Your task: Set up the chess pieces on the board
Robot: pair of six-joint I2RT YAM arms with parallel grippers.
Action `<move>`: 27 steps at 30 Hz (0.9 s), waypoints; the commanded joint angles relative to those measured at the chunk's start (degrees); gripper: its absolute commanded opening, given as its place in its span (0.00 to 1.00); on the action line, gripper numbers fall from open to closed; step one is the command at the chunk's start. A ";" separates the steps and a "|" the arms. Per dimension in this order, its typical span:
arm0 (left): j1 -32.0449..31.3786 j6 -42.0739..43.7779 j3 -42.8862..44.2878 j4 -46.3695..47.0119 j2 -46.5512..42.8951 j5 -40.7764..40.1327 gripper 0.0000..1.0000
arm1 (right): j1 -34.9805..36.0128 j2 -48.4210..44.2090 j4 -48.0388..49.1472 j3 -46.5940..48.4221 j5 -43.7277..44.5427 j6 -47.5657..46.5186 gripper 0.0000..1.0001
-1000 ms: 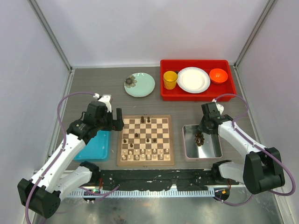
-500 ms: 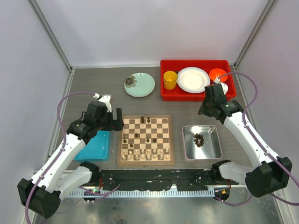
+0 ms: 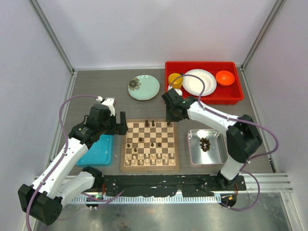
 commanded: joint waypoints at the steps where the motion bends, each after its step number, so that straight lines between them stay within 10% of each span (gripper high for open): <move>1: -0.14 0.80 0.07 1.32 0.05 1.04 1.00 | 1.42 5.67 4.03 6.14 -0.94 0.96 0.01; 27: -0.23 0.98 -0.02 1.41 -0.30 1.12 1.00 | 5.56 13.96 -1.50 13.97 0.55 -0.53 0.01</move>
